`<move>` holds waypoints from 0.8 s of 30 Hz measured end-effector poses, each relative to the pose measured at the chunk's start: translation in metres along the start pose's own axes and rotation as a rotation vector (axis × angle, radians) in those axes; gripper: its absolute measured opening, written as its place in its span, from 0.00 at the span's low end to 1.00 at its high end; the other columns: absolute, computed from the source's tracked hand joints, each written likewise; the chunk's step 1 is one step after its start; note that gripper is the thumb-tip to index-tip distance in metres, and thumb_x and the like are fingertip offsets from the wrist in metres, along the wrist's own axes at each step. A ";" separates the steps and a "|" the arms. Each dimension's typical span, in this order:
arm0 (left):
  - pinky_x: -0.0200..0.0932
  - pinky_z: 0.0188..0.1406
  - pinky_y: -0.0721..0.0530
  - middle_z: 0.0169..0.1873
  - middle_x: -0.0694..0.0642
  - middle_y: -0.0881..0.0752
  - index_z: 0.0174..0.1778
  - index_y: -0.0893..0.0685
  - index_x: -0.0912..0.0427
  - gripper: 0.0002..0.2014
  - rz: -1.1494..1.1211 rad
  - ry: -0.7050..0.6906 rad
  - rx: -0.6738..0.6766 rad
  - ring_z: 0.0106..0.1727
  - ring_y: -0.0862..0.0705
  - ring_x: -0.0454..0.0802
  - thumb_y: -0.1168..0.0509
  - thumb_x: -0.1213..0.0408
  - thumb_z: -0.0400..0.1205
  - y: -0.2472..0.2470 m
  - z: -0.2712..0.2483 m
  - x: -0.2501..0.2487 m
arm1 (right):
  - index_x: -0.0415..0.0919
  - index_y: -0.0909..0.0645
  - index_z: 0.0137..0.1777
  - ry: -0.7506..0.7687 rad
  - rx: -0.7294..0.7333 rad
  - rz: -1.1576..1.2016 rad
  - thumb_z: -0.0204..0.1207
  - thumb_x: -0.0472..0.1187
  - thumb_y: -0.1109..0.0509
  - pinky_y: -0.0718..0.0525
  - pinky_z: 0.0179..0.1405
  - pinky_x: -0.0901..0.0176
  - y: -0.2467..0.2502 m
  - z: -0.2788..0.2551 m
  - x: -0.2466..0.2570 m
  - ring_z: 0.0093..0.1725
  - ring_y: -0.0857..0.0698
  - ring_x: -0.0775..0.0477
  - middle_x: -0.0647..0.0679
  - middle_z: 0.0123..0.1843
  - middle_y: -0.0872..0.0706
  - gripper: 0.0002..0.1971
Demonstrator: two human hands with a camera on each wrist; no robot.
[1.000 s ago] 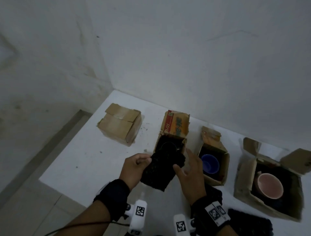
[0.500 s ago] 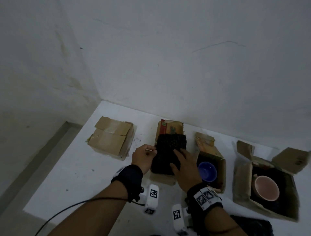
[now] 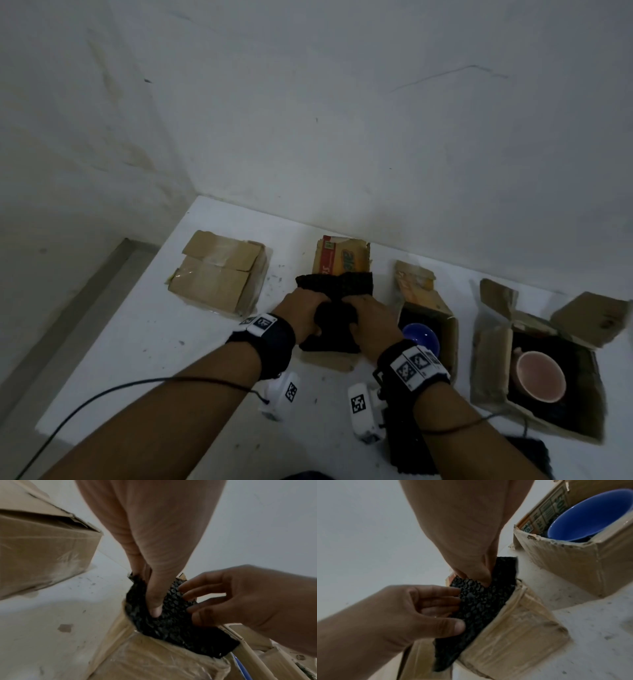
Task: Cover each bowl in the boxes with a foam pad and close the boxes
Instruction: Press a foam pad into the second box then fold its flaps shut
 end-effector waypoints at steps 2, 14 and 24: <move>0.29 0.55 0.33 0.67 0.60 0.18 0.67 0.18 0.60 0.16 0.041 0.001 0.029 0.67 0.21 0.55 0.39 0.71 0.83 -0.005 0.007 -0.001 | 0.46 0.26 0.71 -0.003 0.067 -0.052 0.74 0.34 0.35 0.20 0.62 0.53 -0.008 0.006 -0.001 0.61 0.19 0.41 0.41 0.67 0.23 0.24; 0.43 0.61 0.24 0.66 0.60 0.18 0.70 0.22 0.59 0.18 0.092 0.107 -0.016 0.64 0.19 0.57 0.40 0.69 0.84 -0.023 0.013 0.005 | 0.44 0.27 0.71 -0.013 0.013 -0.061 0.74 0.33 0.33 0.22 0.59 0.56 0.000 0.008 0.000 0.61 0.20 0.42 0.44 0.66 0.23 0.25; 0.43 0.48 0.19 0.53 0.64 0.13 0.54 0.14 0.63 0.10 -0.239 0.256 -0.072 0.53 0.15 0.61 0.40 0.68 0.82 -0.015 0.016 0.000 | 0.39 0.20 0.57 -0.148 0.117 0.006 0.77 0.36 0.36 0.24 0.44 0.61 -0.016 0.012 0.007 0.54 0.15 0.41 0.40 0.56 0.13 0.10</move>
Point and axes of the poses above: each hand's wrist, its own z-axis towards the middle knuckle, its own y-axis out of the back of the hand, x = y × z, the point moved 3 cm from there along z, towards the middle knuckle
